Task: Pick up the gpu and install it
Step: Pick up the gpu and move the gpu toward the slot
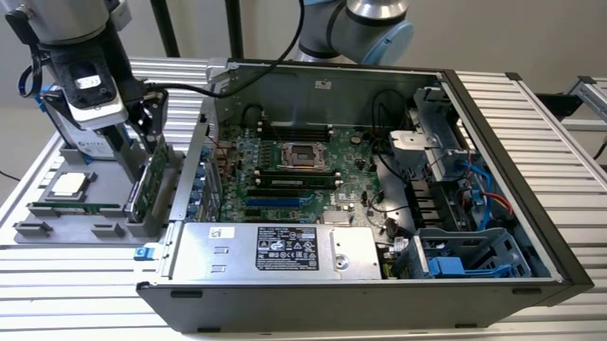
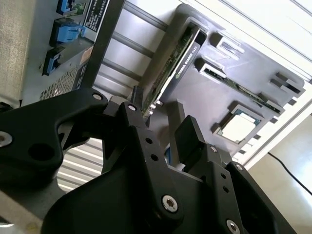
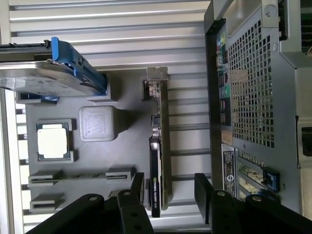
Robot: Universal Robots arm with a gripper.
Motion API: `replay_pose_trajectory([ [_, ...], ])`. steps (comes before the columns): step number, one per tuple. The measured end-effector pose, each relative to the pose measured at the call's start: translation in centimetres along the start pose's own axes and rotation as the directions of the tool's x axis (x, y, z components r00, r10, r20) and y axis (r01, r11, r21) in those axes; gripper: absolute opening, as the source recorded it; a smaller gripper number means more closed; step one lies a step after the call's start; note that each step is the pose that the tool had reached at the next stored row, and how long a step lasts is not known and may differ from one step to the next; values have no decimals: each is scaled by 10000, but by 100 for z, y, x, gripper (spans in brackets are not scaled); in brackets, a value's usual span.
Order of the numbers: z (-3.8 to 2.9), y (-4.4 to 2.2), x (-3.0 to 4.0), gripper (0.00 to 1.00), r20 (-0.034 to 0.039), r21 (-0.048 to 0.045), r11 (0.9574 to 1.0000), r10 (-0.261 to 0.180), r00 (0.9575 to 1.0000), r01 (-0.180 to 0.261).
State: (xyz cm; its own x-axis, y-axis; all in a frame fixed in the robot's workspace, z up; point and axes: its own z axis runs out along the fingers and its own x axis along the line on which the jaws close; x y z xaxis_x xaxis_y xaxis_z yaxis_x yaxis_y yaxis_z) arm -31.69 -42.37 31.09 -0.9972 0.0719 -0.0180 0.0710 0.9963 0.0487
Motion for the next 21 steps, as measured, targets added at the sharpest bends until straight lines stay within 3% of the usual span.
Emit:
replay_pose_trajectory([
  [21, 192, -10, 18, 100, 0, 1, 10000, 1, 10000, -1],
])
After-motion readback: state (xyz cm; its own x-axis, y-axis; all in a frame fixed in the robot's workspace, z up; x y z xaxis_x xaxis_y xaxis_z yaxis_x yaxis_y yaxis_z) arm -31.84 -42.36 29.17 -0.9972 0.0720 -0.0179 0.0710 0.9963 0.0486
